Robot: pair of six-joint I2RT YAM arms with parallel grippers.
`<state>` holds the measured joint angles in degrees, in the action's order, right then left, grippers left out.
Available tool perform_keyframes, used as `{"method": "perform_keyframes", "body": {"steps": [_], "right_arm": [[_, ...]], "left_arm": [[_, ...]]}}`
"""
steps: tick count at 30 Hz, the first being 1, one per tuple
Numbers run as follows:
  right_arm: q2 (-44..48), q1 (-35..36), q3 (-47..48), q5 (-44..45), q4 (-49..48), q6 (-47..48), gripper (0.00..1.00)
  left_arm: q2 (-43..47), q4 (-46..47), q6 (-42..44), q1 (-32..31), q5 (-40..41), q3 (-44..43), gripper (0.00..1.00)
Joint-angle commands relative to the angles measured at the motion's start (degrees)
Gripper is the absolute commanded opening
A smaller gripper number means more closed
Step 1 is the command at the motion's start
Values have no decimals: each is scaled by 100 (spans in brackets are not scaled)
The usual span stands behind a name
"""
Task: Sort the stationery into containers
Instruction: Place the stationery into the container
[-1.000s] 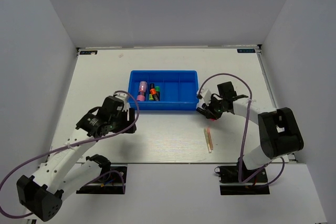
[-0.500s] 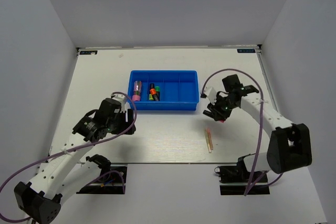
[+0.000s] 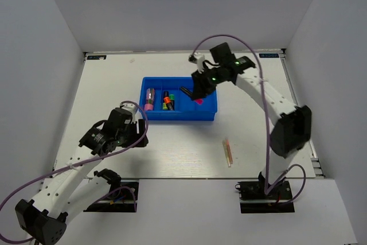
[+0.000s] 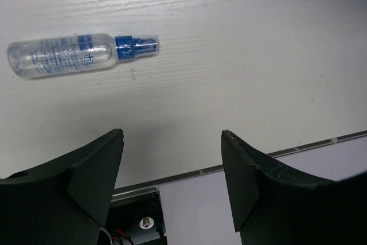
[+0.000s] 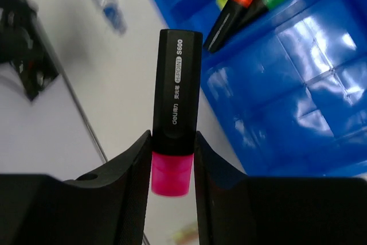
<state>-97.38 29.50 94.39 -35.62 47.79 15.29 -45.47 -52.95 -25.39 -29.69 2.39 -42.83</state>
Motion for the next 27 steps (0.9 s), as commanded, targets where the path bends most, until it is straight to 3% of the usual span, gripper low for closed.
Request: {"method": "perform_keyframes", "body": {"steps": [1,3,7,15,21,27], "right_arm": [[-640,469,1025,1314,-1263,-2631,0],[-1192,671,1692,1810,-1246,-3171,0],[-1590,1136,1837,3476,-1587,-3594,0],[-2346,1374,2092,4808,-1352,-4385,0],[-2645,1462,2031,4837,-1475,-4868,0],[-2997,1463,2092,4485,-1474,-5000,0]], "left_arm": [[179,-172,-177,25,86,3,79],[249,-277,-203,34,165,-6,79],[355,-392,-317,34,218,-24,79],[522,-471,-985,34,577,169,79],[601,-471,-2258,25,1386,424,77],[654,-383,-2708,34,1588,547,77]]}}
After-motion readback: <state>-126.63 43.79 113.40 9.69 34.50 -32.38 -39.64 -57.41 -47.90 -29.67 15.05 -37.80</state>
